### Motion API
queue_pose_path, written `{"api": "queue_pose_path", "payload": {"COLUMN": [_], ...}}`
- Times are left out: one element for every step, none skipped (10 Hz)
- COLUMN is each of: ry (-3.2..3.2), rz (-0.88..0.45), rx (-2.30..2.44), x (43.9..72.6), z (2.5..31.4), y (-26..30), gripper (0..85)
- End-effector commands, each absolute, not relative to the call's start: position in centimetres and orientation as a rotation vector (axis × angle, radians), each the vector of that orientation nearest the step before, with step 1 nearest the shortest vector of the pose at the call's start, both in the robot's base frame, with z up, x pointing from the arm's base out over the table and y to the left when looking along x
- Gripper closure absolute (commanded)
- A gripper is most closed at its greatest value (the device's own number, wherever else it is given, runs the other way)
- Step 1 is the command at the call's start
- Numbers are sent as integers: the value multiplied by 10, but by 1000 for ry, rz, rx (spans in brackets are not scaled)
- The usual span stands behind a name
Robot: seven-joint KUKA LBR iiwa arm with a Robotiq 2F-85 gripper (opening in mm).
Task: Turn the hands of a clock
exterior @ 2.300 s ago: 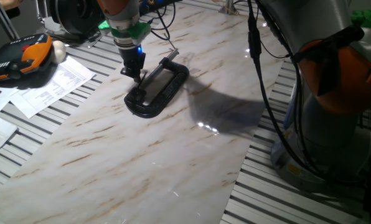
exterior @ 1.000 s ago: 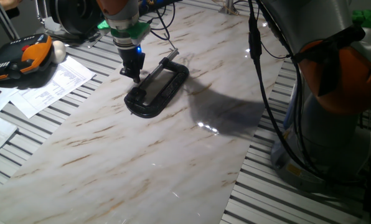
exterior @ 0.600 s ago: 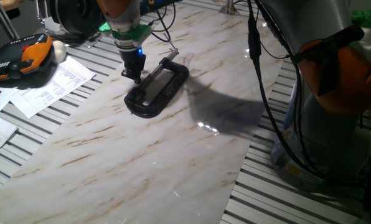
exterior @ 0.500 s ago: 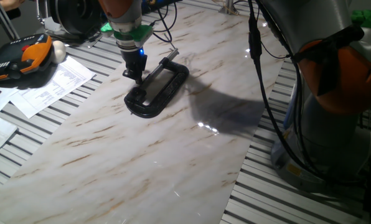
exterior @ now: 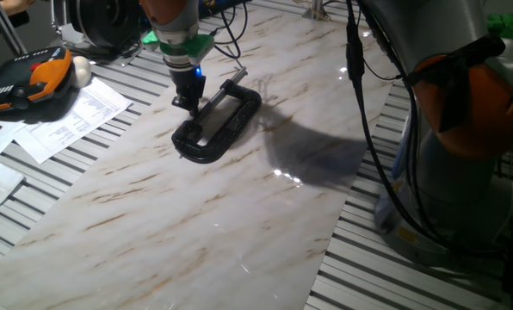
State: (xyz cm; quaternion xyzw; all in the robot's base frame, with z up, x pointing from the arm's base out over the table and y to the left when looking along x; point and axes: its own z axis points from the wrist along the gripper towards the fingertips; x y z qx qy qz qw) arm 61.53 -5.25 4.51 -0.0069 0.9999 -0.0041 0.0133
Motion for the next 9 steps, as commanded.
{"api": "queue_pose_path", "payload": {"ry": [3115,3114,3114,3114,3112,3112,3112,3112,3112], "rz": [-12,-12,-12,-12,-12,-12,-12,-12,-12], "rx": [-20,-20,-20,-18,-18,-15,-15,-15,-15], "x": [615,614,614,614,614,613,613,613,613], "z": [45,44,43,43,43,43,43,43,43], "y": [-53,-53,-53,-53,-53,-53,-53,-53,-54], "gripper": [850,850,850,850,850,850,850,850,850]}}
